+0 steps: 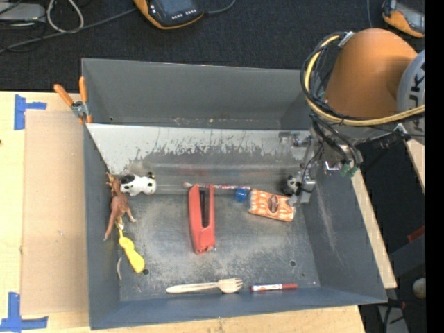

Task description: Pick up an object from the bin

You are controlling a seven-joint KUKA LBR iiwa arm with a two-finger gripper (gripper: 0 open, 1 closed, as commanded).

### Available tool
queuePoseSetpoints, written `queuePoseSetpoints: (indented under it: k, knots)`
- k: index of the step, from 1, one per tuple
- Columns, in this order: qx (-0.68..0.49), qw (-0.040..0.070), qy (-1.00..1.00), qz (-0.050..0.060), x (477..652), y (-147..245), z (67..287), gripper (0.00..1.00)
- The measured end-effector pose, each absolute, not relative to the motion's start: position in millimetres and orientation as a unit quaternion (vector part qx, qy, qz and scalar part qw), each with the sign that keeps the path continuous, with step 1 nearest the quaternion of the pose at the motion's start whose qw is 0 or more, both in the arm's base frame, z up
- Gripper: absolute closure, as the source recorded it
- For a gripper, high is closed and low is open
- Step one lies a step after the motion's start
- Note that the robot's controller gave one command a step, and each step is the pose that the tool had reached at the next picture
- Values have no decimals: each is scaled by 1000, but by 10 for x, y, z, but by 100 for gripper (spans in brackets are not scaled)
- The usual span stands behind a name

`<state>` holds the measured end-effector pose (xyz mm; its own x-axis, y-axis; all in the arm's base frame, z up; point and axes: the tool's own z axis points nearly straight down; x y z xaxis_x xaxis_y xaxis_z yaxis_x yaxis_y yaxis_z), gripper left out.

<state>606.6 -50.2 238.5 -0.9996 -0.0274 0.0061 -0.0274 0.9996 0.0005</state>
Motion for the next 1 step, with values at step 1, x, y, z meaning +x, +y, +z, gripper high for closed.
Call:
queuePoseSetpoints:
  k: [1]
  knots:
    - [-1, 0, -1000, -1, 6086, -321, 2266, 0]
